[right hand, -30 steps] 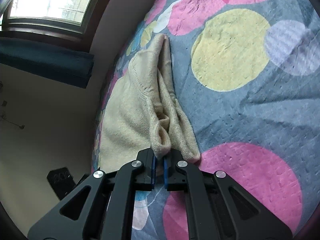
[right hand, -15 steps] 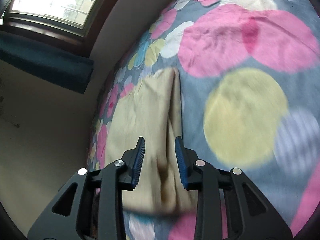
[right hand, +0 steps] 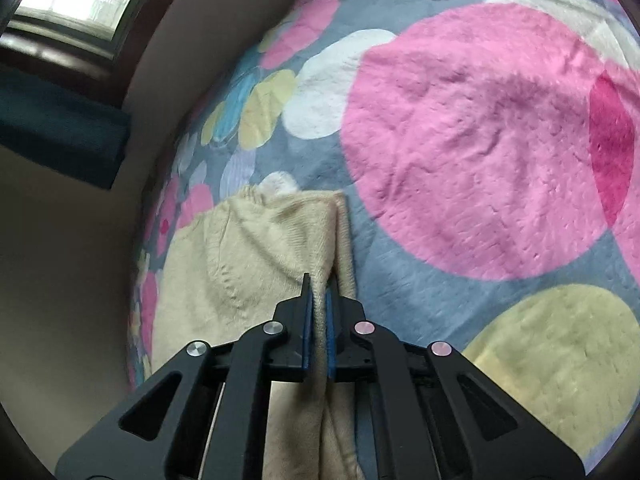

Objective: Fold small clothes

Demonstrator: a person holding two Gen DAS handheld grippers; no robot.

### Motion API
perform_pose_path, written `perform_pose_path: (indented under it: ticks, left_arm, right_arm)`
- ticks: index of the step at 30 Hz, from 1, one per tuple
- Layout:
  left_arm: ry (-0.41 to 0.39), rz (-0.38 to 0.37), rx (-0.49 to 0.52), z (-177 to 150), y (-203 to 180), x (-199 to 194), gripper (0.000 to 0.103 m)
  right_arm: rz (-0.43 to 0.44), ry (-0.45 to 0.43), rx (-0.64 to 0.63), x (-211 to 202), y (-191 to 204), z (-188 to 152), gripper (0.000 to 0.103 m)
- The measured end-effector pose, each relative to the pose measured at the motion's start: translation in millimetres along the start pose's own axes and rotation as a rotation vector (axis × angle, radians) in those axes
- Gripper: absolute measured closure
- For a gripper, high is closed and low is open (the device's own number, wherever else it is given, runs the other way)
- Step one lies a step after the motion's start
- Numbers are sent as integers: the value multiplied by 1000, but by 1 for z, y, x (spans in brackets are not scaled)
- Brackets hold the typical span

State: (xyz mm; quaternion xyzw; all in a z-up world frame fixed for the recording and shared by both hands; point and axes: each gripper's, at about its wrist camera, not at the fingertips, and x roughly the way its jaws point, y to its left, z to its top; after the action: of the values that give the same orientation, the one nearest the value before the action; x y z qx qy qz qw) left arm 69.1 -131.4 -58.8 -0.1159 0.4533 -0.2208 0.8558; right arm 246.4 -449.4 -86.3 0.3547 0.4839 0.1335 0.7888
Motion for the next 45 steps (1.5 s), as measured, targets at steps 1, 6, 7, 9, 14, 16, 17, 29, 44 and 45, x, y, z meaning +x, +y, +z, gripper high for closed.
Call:
perform_pose_path:
  ticks: [1, 6, 7, 9, 14, 16, 17, 29, 44, 45]
  left_arm:
    - [0, -1, -1, 0, 0, 0, 23]
    - [-1, -2, -2, 0, 1, 0, 23]
    - [0, -2, -2, 0, 1, 0, 23]
    - [0, -2, -3, 1, 1, 0, 23]
    - [0, 2, 0, 0, 0, 0, 23]
    - [-1, 5, 1, 0, 0, 1, 23]
    - [-1, 6, 1, 0, -1, 1, 23]
    - [2, 22, 7, 0, -3, 3, 23]
    - [-1, -23, -12, 4, -2, -3, 17]
    - [3, -46, -30, 6, 2, -4, 17]
  right_arm:
    - [22, -5, 22, 0, -4, 1, 99]
    - [71, -6, 30, -9, -12, -1, 97]
    - [75, -8, 29, -12, -11, -2, 95]
    - [92, -13, 21, -25, -10, -11, 88]
    - [112, -18, -47, -61, -9, -47, 62]
    - [119, -21, -60, -71, -10, -62, 56]
    - [120, -20, -67, -77, -12, -71, 55]
    - [61, 12, -130, -84, -26, -124, 87]
    - [184, 4, -78, -96, -32, -120, 59]
    - [195, -1, -77, -100, -31, -118, 50]
